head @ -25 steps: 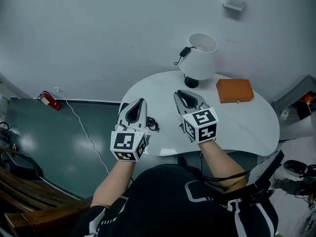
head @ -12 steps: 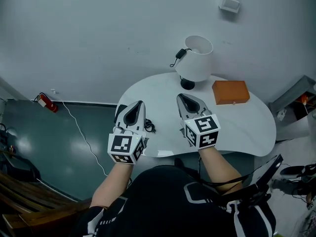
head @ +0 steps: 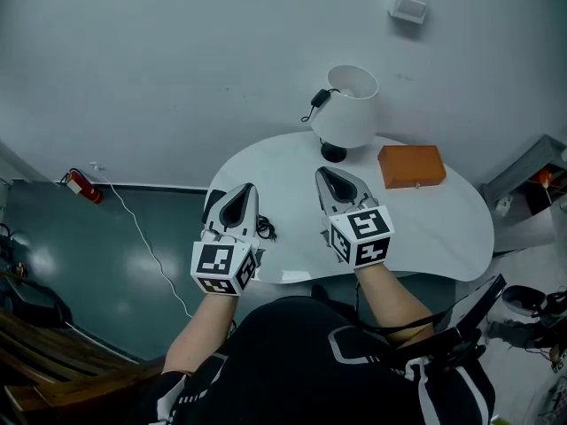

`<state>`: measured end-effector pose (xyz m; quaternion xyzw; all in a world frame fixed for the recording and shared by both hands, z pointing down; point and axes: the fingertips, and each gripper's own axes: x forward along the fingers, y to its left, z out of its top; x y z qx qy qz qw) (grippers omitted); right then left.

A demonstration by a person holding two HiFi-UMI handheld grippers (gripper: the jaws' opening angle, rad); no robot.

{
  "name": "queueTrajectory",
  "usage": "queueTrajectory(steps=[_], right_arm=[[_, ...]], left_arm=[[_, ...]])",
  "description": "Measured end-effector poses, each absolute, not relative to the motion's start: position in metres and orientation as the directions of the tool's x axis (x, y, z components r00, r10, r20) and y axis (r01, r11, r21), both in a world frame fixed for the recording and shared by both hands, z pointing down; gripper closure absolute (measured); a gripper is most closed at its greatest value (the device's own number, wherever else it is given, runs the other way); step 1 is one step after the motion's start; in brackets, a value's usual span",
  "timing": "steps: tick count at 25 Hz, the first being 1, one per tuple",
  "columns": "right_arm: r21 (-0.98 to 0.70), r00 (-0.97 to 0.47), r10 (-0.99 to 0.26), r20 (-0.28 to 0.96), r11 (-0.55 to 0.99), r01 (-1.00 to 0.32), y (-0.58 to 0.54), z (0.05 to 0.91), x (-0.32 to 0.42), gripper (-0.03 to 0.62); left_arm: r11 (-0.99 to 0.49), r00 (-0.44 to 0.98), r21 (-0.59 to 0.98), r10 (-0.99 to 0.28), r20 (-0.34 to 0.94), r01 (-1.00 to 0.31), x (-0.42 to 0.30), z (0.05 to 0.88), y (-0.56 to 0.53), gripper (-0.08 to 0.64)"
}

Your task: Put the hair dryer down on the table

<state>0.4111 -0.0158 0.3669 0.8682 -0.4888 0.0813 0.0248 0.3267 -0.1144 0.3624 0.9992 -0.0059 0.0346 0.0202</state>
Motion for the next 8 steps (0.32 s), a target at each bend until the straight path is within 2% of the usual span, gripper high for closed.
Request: queueTrajectory(steps=[8], right_arm=[[-0.042, 0.509, -0.843, 0.172, -0.522, -0.852, -0.0149, 0.3693, 0.4145, 0.563]], left_arm=[[-0.999, 0.997, 0.038, -0.008, 0.072, -0.011, 0.3313, 0.363, -0.1129, 0.554]])
